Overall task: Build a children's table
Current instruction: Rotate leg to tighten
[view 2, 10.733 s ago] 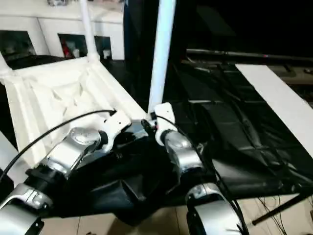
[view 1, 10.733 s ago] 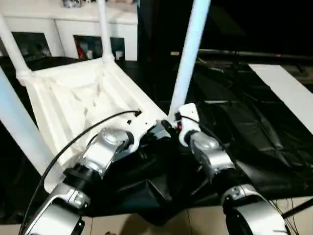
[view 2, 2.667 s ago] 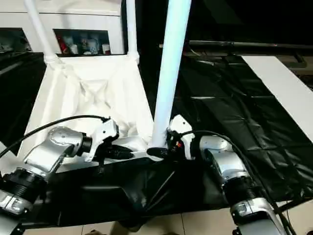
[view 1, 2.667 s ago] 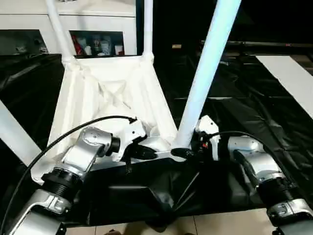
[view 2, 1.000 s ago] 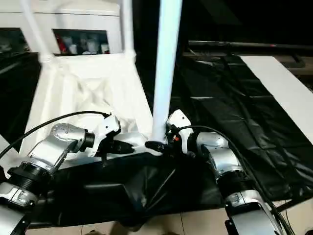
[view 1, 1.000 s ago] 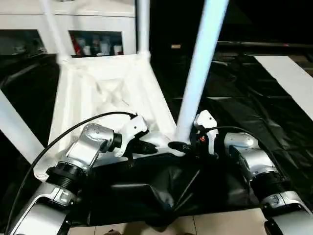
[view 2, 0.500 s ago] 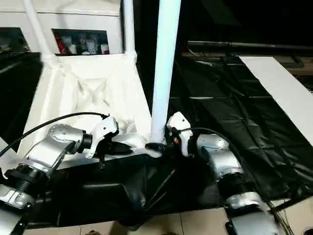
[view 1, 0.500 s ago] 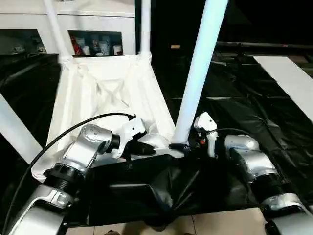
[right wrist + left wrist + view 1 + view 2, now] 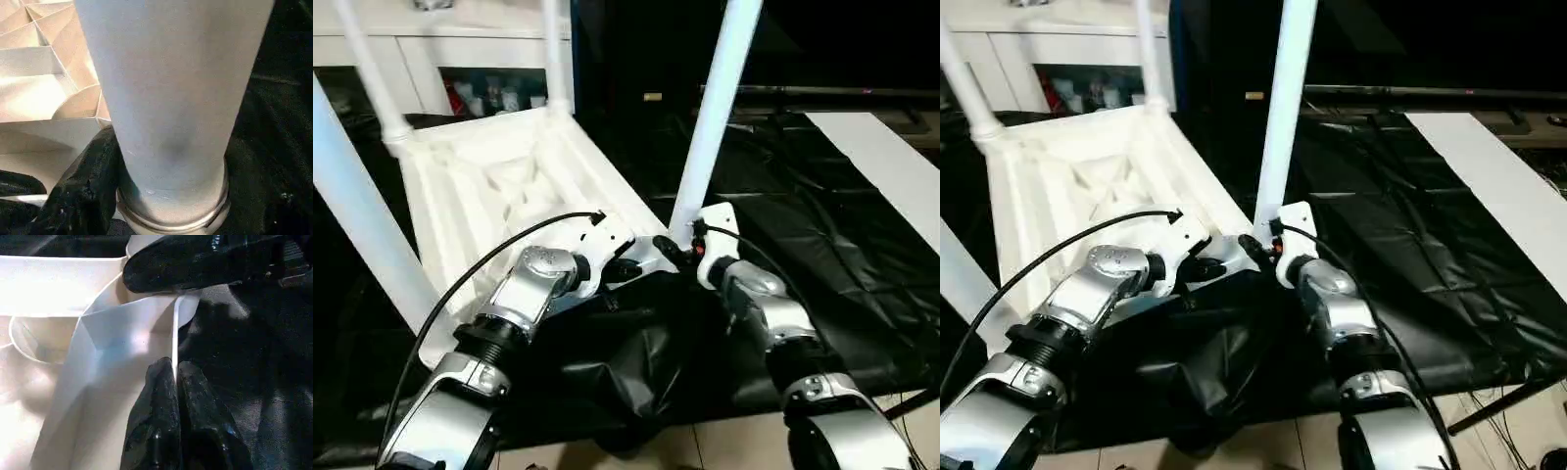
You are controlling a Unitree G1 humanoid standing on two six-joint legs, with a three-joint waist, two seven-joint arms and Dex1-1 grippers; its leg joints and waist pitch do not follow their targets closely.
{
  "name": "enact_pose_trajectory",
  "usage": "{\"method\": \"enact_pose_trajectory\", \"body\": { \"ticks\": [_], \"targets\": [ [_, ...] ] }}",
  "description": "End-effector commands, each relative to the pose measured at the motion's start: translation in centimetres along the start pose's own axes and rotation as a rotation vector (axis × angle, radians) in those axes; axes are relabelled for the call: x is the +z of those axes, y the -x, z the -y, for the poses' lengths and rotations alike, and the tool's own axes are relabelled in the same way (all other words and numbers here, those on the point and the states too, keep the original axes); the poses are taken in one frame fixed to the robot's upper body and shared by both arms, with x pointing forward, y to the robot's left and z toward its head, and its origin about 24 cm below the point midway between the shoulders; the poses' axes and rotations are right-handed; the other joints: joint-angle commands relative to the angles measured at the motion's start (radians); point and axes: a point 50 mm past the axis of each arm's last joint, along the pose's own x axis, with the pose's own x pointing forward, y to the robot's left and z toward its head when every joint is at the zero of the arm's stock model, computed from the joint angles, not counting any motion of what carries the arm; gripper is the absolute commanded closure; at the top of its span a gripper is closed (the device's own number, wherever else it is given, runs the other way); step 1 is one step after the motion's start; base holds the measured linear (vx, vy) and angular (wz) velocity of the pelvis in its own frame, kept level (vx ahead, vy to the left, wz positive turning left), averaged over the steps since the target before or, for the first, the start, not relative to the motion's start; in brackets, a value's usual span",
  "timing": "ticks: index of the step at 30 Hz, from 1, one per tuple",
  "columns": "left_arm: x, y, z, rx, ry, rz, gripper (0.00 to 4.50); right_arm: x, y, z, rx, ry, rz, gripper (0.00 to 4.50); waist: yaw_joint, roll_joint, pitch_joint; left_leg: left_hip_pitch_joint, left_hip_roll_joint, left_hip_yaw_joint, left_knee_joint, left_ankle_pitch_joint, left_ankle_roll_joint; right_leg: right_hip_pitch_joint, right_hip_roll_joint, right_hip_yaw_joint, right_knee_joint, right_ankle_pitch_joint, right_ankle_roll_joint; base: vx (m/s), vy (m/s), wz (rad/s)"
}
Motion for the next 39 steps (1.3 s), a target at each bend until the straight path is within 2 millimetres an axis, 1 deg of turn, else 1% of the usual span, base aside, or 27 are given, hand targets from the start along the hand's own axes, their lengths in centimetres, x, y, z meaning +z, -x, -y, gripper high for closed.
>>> {"method": "enact_pose_trajectory", "body": {
  "ticks": [1, 3, 5, 6, 7, 10, 12, 13, 14, 15, 16, 18, 19, 20, 23, 24, 25, 26, 27, 28, 32, 34, 35, 36, 37, 38, 39],
  "targets": [
    [-1.0, -0.3, 0.3, 0.002, 0.007, -0.031, 4.5, -0.6, -0.6, -3.0, 0.181, -0.032, 0.002, 1.5, 0.0, -0.002, -0.053, 0.001, 0.021, -0.008, -0.073, -0.217, 0.014, 0.039, -0.07, 0.041, -0.086, -0.296, -0.175, 0.0, 0.0, 0.0],
    [-1.3, -0.2, 0.3, -0.009, 0.005, -0.038, 4.5, -0.3, -0.3, -2.7, 0.201, -0.035, 0.024, 1.15, 0.002, -0.004, -0.053, 0.003, 0.021, -0.007, -0.072, -0.225, 0.017, 0.038, -0.071, 0.042, -0.09, -0.317, -0.171, 0.0, 0.0, 0.0],
    [-1.4, 0.0, 0.2, -0.016, -0.002, -0.036, 4.5, -0.1, 0.2, -2.1, 0.216, 0.001, 0.024, 1.13, 0.003, -0.004, -0.051, 0.003, 0.022, -0.008, -0.074, -0.224, 0.021, 0.039, -0.071, 0.042, -0.091, -0.328, -0.165, 0.0, 0.0, 0.0],
    [-1.5, 0.2, 0.3, -0.033, -0.007, -0.032, 4.5, 0.1, 0.7, -1.6, 0.239, 0.039, 0.021, 1.06, 0.004, -0.009, -0.053, 0.002, 0.024, -0.008, -0.073, -0.219, 0.025, 0.04, -0.071, 0.041, -0.09, -0.321, -0.166, 0.0, 0.0, 0.0],
    [-1.5, 0.2, 0.3, -0.036, -0.009, -0.031, 4.5, 0.1, 0.8, -1.5, 0.244, 0.045, 0.02, 0.85, 0.006, -0.008, -0.052, 0.001, 0.024, -0.008, -0.074, -0.215, 0.026, 0.041, -0.071, 0.041, -0.089, -0.318, -0.168, 0.0, 0.0, 0.0],
    [-1.6, 0.5, 0.4, -0.07, -0.032, -0.02, 4.5, 0.4, 2.8, -0.1, 0.34, 0.096, 0.018, 0.78, 0.011, -0.01, -0.05, 0.0, 0.024, -0.007, -0.073, -0.198, 0.042, 0.044, -0.069, 0.041, -0.089, -0.297, -0.161, 0.0, 0.0, 0.0],
    [-1.8, 1.0, 0.6, -0.132, -0.063, -0.005, 4.5, 0.3, 5.4, 1.7, 0.419, 0.156, -0.013, 0.78, 0.012, -0.012, -0.051, -0.002, 0.024, -0.007, -0.071, -0.203, 0.054, 0.046, -0.069, 0.041, -0.089, -0.296, -0.156, 0.0, 0.0, 0.0],
    [-1.8, 1.0, 0.6, -0.132, -0.063, -0.005, 4.5, 0.3, 5.4, 1.7, 0.419, 0.156, -0.013, 0.78, 0.013, -0.013, -0.05, -0.002, 0.024, -0.008, -0.071, -0.202, 0.062, 0.045, -0.069, 0.041, -0.09, -0.304, -0.154, 0.0, 0.0, 0.0],
    [-1.9, 1.3, 0.9, -0.179, -0.091, 0.008, 4.5, 0.1, 6.6, 2.5, 0.436, 0.173, -0.037, 0.78, 0.013, -0.011, -0.049, -0.004, 0.023, -0.007, -0.071, -0.203, 0.063, 0.045, -0.07, 0.041, -0.092, -0.318, -0.152, 0.0, 0.0, 0.0],
    [-2.1, 1.7, 1.3, -0.263, -0.135, 0.024, 4.5, -0.4, 8.4, 3.8, 0.455, 0.2, -0.084, 0.78, 0.015, -0.009, -0.05, -0.002, 0.023, -0.008, -0.07, -0.211, 0.062, 0.042, -0.071, 0.041, -0.096, -0.345, -0.145, 0.0, 0.0, 0.0],
    [-2.1, 2.0, 1.6, -0.306, -0.153, 0.039, 4.5, -0.7, 9.4, 4.4, 0.458, 0.212, -0.11, 0.78, 0.017, -0.008, -0.05, -0.001, 0.026, -0.009, -0.07, -0.214, 0.063, 0.043, -0.072, 0.043, -0.097, -0.349, -0.143, 0.0, 0.0, 0.0],
    [-2.0, 2.1, 1.7, -0.326, -0.162, 0.056, 4.5, -0.9, 10.1, 4.9, 0.448, 0.217, -0.126, 0.78, 0.02, -0.009, -0.049, 0.0, 0.025, -0.006, -0.071, -0.206, 0.064, 0.04, -0.069, 0.043, -0.095, -0.332, -0.159, 0.0, 0.0, 0.0],
    [-2.0, 2.1, 1.7, -0.326, -0.162, 0.056, 4.5, -0.9, 10.1, 4.9, 0.448, 0.217, -0.126, 0.78, 0.023, -0.007, -0.05, 0.003, 0.026, -0.005, -0.069, -0.212, 0.061, 0.037, -0.068, 0.042, -0.094, -0.332, -0.162, 0.0, 0.0, 0.0],
    [-1.9, 2.2, 1.7, -0.33, -0.167, 0.063, 4.5, -0.9, 10.4, 5.1, 0.438, 0.216, -0.128, 0.78, 0.022, -0.008, -0.05, 0.002, 0.025, -0.005, -0.07, -0.213, 0.06, 0.037, -0.068, 0.041, -0.093, -0.332, -0.164, 0.0, 0.0, 0.0],
    [-1.8, 2.6, 1.6, -0.345, -0.183, 0.075, 4.5, -1.1, 11.2, 5.7, 0.389, 0.202, -0.128, 0.78, 0.026, -0.001, -0.048, 0.005, 0.027, -0.006, -0.072, -0.223, 0.053, 0.036, -0.069, 0.042, -0.095, -0.346, -0.159, 0.0, 0.0, 0.0],
    [-1.8, 2.6, 1.6, -0.345, -0.184, 0.078, 4.5, -1.1, 11.3, 5.8, 0.379, 0.2, -0.129, 0.78, 0.026, -0.002, -0.049, 0.005, 0.027, -0.006, -0.072, -0.223, 0.051, 0.037, -0.069, 0.042, -0.096, -0.344, -0.159, 0.0, 0.0, 0.0],
    [-1.7, 2.7, 1.7, -0.358, -0.189, 0.091, 4.5, -1.3, 11.5, 6.0, 0.349, 0.194, -0.129, 0.78, 0.028, 0.001, -0.05, 0.005, 0.027, -0.006, -0.072, -0.221, 0.047, 0.037, -0.07, 0.042, -0.095, -0.338, -0.163, 0.0, 0.0, 0.0],
    [-1.7, 2.8, 1.7, -0.365, -0.189, 0.096, 4.5, -1.3, 11.5, 6.1, 0.337, 0.192, -0.13, 0.78, 0.028, 0.0, -0.05, 0.004, 0.026, -0.006, -0.071, -0.217, 0.046, 0.037, -0.069, 0.041, -0.095, -0.332, -0.163, 0.0, 0.0, 0.0],
    [-1.6, 3.0, 1.8, -0.387, -0.19, 0.11, 4.5, -1.4, 11.6, 6.3, 0.307, 0.187, -0.13, 0.78, 0.027, -0.003, -0.051, 0.001, 0.025, -0.006, -0.071, -0.208, 0.045, 0.04, -0.069, 0.041, -0.092, -0.319, -0.165, 0.0, 0.0, 0.0],
    [-1.5, 3.1, 1.8, -0.399, -0.194, 0.122, 4.5, -1.6, 11.6, 6.4, 0.296, 0.184, -0.134, 0.78, 0.027, 0.001, -0.052, 0.0, 0.023, -0.005, -0.07, -0.199, 0.045, 0.041, -0.068, 0.041, -0.09, -0.305, -0.167, 0.0, 0.0, 0.0],
    [-1.3, 3.6, 1.9, -0.437, -0.2, 0.148, 4.5, -1.9, 11.9, 6.8, 0.235, 0.185, -0.149, 0.78, 0.027, 0.002, -0.054, 0.002, 0.025, -0.004, -0.069, -0.176, 0.05, 0.041, -0.067, 0.041, -0.085, -0.25, -0.183, 0.0, 0.0, 0.0],
    [-1.2, 4.0, 1.6, -0.444, -0.155, 0.156, 4.5, -1.7, 12.1, 6.6, 0.23, 0.177, -0.133, 0.78, 0.028, 0.007, -0.057, 0.001, 0.026, -0.003, -0.067, -0.156, 0.053, 0.045, -0.066, 0.042, -0.078, -0.193, -0.198, 0.0, 0.0, 0.0],
    [-1.2, 4.0, 1.6, -0.444, -0.155, 0.156, 4.06, -1.7, 12.1, 6.6, 0.23, 0.177, -0.133, 0.73, 0.028, 0.005, -0.058, 0.001, 0.026, -0.002, -0.066, -0.151, 0.055, 0.045, -0.065, 0.042, -0.076, -0.177, -0.2, 0.0, 0.0, 0.0],
    [-0.8, 4.3, 1.4, -0.418, -0.135, 0.195, 3.95, -1.7, 12.2, 6.3, 0.23, 0.172, -0.116, 0.73, 0.029, 0.02, -0.059, -0.001, 0.025, -0.004, -0.066, -0.14, 0.058, 0.047, -0.067, 0.042, -0.072, -0.149, -0.21, 0.0, 0.0, 0.0],
    [-0.7, 4.4, 1.3, -0.413, -0.129, 0.206, 3.95, -1.6, 12.2, 6.2, 0.23, 0.171, -0.11, 0.73, 0.027, 0.012, -0.059, -0.002, 0.025, -0.002, -0.064, -0.138, 0.061, 0.048, -0.066, 0.041, -0.072, -0.123, -0.222, 0.0, 0.0, 0.0],
    [-0.4, 4.8, 1.2, -0.397, -0.116, 0.239, 3.92, -1.5, 12.2, 5.9, 0.226, 0.165, -0.092, 0.73, 0.03, 0.025, -0.059, 0.0, 0.026, -0.003, -0.065, -0.139, 0.059, 0.048, -0.066, 0.041, -0.07, -0.113, -0.229, 0.0, 0.0, 0.0],
    [-0.3, 5.0, 1.1, -0.393, -0.11, 0.252, 3.74, -1.5, 12.3, 5.7, 0.224, 0.163, -0.085, 0.73, 0.026, 0.018, -0.058, -0.001, 0.027, -0.003, -0.065, -0.15, 0.059, 0.048, -0.065, 0.04, -0.071, -0.106, -0.239, 0.0, 0.0, 0.0]
  ]
}}
